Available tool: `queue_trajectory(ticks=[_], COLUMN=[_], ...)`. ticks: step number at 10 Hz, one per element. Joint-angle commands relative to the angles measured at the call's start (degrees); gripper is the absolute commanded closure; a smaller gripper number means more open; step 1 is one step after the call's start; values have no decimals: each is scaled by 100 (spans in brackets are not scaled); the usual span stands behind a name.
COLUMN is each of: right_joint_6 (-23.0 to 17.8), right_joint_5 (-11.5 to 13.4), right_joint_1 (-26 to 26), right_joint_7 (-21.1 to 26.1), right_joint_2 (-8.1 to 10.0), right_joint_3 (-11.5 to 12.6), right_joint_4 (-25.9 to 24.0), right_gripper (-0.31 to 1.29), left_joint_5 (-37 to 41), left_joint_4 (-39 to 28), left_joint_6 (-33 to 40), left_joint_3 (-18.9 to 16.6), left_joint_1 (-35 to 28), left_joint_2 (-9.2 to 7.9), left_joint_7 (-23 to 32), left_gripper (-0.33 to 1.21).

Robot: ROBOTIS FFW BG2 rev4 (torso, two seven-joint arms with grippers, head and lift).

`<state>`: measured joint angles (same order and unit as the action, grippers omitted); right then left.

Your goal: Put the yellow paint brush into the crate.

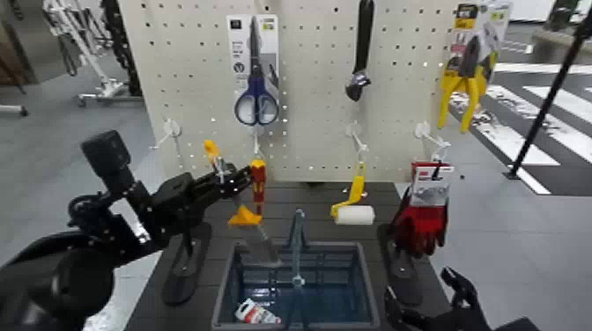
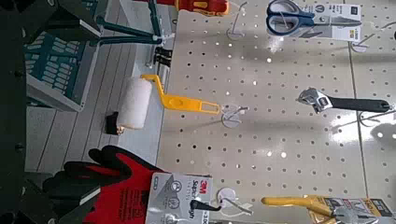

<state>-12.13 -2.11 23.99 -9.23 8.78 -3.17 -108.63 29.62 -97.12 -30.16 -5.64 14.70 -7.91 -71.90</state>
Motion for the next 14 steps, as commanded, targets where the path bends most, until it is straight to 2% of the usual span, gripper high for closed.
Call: queue_trajectory(ticks=[1, 7, 9, 10, 12, 14], right_joint_6=[0, -9, -9, -9, -9, -9], right_joint_5=[0, -18, -26, -35, -44, -44], right_joint_1=[0, -35, -70, -79, -88, -88], right_joint_7=[0, -9, -9, -17, -17, -26], right_joint_2=[1, -8, -17, -8, -8, 1], right_joint_3=[0, -35, -61, -70, -70, -70], right_joint_4=[0, 44, 70, 88, 88, 88], right_gripper=[15, 15, 15, 15, 15, 15], left_joint_5=[-167, -659, -703, -800, -914, -914], left_joint_4=[352, 1644, 2215, 2417, 2470, 2461], left_joint_6=[89, 467, 660, 687, 678, 722], left_joint_3=[-69, 27, 212, 309, 370, 370], left_joint_1=[-55, 86, 174, 244, 261, 279], left_joint_2=[44, 96, 96, 96, 114, 105], left_joint_7=[-35, -184, -131, -105, -61, -52], left_gripper=[118, 118, 118, 112, -11, -6])
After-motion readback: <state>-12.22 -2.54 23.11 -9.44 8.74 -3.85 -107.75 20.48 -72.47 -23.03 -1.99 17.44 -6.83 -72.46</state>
